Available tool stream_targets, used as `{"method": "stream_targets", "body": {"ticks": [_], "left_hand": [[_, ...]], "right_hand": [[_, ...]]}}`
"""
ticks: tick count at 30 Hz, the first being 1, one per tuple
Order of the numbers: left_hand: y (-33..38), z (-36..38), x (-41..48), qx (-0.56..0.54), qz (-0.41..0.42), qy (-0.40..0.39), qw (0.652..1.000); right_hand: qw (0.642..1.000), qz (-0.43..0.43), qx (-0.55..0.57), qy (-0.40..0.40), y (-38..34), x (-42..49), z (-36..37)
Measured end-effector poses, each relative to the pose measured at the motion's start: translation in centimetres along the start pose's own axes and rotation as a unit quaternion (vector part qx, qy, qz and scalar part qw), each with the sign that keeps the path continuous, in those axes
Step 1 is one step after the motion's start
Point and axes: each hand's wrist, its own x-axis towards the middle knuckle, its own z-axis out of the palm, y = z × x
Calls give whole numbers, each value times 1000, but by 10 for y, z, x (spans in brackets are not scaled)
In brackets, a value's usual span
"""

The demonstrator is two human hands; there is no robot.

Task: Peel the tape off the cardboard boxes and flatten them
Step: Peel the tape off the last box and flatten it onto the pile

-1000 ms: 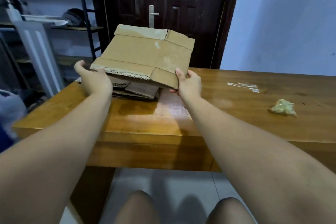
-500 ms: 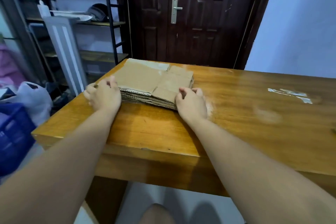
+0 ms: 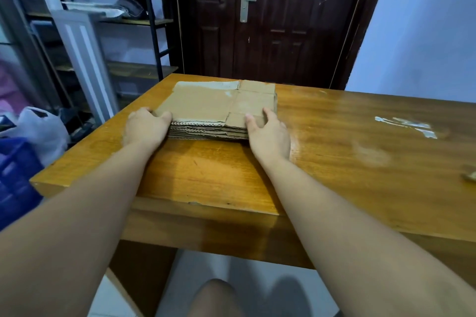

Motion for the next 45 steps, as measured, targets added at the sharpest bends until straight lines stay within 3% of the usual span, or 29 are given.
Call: {"method": "stream_targets", "body": {"ticks": [4,10,14,20,24,27,32,35,40,45], "left_hand": [[2,-2,-4,-15,21,-1,1000],[7,-5,-8,-45,-13,-17,999],[27,-9,-12,-60,-42,-62,995],[45,1,-17,-74,-55,-152,984],[75,30,-42,-90,-20,-160,983],[94,48,-67,-158,5,-157,975],[88,65,-88,-135,99,-82,982],[84,62,-90,-137,136,-113,975],[85,58,-100,-96,182,-116,972],[87,55,-107,-74,257,-188,945]], "right_hand": [[996,43,74,7,3,4,-1],[997,51,44,-29,7,16,-13],[996,48,61,-43,9,20,-26],[991,126,49,-22,27,27,-57],[985,166,50,18,52,29,-84],[984,170,-35,48,73,24,-102],[988,47,-144,39,93,6,-109],[989,40,-137,42,87,-3,-111],[984,57,-125,111,89,-5,-113],[973,46,-171,146,91,-5,-112]]}}
